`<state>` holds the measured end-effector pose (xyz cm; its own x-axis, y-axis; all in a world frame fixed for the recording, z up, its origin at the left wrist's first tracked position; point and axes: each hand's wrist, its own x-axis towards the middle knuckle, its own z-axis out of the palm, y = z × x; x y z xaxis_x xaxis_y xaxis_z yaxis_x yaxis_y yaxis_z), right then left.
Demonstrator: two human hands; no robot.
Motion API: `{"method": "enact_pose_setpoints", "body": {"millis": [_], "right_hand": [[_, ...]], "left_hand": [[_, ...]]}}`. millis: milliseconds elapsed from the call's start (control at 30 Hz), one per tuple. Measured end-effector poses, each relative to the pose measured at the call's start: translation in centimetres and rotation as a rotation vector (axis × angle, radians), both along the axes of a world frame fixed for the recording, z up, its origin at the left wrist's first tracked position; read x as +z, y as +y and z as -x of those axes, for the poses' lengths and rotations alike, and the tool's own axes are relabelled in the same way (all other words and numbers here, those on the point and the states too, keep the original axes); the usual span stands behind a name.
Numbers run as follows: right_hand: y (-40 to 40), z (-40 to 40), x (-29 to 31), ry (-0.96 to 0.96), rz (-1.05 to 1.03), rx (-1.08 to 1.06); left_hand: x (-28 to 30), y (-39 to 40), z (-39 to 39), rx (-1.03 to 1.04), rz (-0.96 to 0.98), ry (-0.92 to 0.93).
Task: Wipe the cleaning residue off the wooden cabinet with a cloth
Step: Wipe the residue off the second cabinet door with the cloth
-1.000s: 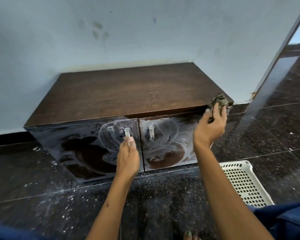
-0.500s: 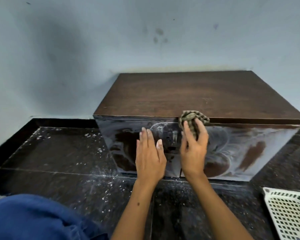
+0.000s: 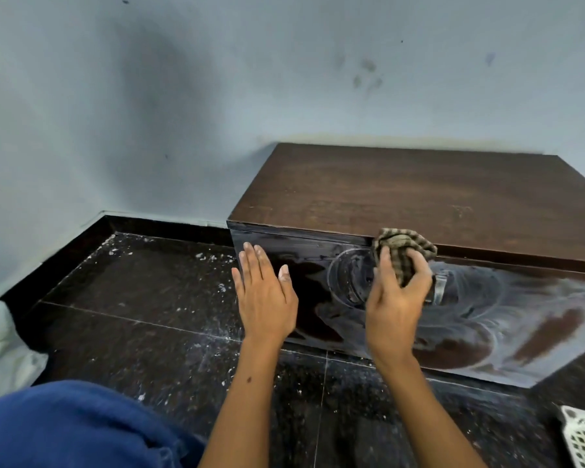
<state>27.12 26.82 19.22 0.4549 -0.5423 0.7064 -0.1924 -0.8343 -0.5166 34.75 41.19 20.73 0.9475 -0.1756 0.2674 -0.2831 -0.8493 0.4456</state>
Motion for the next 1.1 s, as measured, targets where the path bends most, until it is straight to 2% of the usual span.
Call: {"method": "enact_pose_setpoints", "body": {"millis": [33,133,167,200,333,467,633,733,833,900,1000,1100], "right_hand": [[0.3,-0.7,-0.5,0.001,-0.012,0.009],[3.1,-1.8,0.5,0.077,-0.014,0.272],[3.5,-1.8,0.4,0.114,0.041,0.322],[3.3,-1.6,-0.1,0.139,0.045,0.316],[1.9,-0.9,-0.4,-0.038,-0.127,0.036],[4.3,-2.7,0.1,-0.065,-0.152,0.103],[5.3,-3.7,-1.1,0.046,-0.001,0.247],[2.7,-2.3,-2.1,0.063,-0.001,0.149],[1.9,-1.1,-1.7,-0.041,-0.033,-0.035],[2.6,-1.6,-1.3,-0.081,-0.032,-0.009],[5.1,-3.8,-0.4,-0.037,0.035,0.1],[7.6,-6.1,0.6,0.078,0.226,0.215]], "left_hand": [[-0.1,0.0,-0.1,-0.01,0.012,0.019],[-0.6,0.0,0.2,-0.046,0.035,0.069],[-0.8,0.0,0.3,-0.053,0.047,0.079],[-0.8,-0.1,0.4,-0.056,0.06,0.087],[-0.9,0.0,0.0,-0.074,0.13,0.105],[-0.9,0.0,-0.4,-0.097,0.267,0.126],[-1.0,0.0,-0.4,-0.097,0.427,0.178],[-0.8,-0.3,-0.3,-0.075,0.492,0.202],[-0.4,-0.3,-0.1,-0.025,0.557,0.21],[0.0,-0.3,-0.1,0.001,0.613,0.209],[0.5,-0.2,-0.3,0.037,0.692,0.236],[0.8,-0.1,-0.3,0.082,0.751,0.295]]}}
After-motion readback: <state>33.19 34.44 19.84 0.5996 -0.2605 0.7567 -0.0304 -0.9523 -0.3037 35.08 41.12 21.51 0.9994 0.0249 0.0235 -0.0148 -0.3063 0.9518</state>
